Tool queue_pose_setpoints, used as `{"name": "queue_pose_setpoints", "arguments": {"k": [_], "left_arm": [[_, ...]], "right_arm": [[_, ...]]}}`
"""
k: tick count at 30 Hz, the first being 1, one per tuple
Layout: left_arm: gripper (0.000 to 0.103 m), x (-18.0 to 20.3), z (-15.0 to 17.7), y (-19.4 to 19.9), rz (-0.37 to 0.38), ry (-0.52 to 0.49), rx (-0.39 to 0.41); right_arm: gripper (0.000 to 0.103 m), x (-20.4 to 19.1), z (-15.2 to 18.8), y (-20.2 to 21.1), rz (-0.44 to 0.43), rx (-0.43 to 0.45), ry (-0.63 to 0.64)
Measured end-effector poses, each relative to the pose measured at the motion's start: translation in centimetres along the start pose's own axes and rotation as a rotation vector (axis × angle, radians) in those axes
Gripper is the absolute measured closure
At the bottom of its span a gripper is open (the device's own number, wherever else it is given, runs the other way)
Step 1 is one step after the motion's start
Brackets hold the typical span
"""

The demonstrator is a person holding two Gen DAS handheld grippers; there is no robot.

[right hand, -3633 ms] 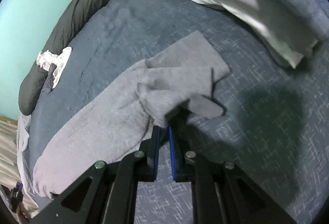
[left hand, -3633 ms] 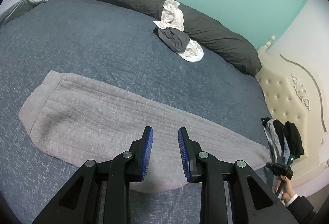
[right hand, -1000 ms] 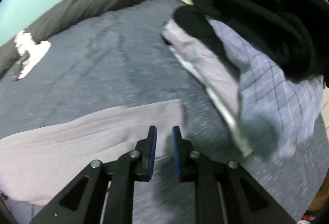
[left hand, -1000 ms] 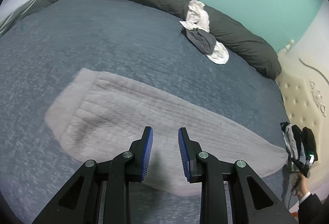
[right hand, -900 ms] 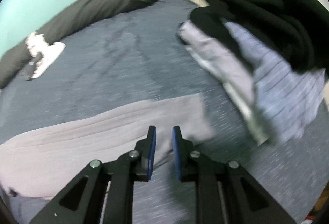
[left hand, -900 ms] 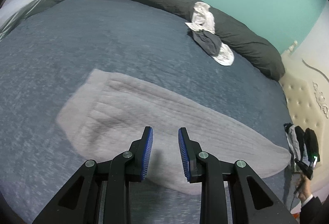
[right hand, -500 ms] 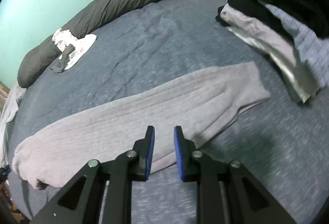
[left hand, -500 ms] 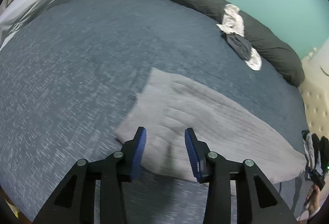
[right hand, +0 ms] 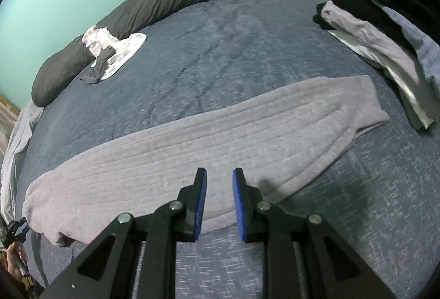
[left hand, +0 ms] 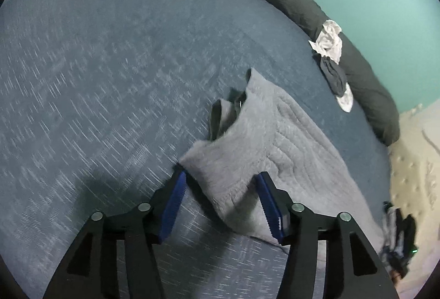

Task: Fold clothes

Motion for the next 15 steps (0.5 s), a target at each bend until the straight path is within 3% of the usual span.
{"name": "queue_pose_setpoints", "arguments": {"k": [7, 12, 15], "left_arm": [[0.045, -0.4, 0.2, -1.5, 0.032, 0.042, -0.014], [0.077, 0.0, -0.8, -1.6, 0.036, 0.032, 0.002], [0.084, 0.6, -2.0, -1.2, 0.029, 0.003, 0.026]], "right_arm": [[0.084, -1.1, 0.5, -0.1, -0.016, -0.008, 0.008], [0.084, -1.1, 0.8, -0.1, -0.016, -0.009, -0.01], [0.084, -1.0, 0.9, -0.2, -0.018, -0.01, -0.013]]}}
Point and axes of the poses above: each gripper's, at about its wrist camera, not at the fingertips, and y roughly against the way its jaws point, x to its right, z to its underside, the point moved 8 cm from there along -y, roughly the way its jaws point, and after that the axes turned 14 degrees about x, right-handed, at the moved point
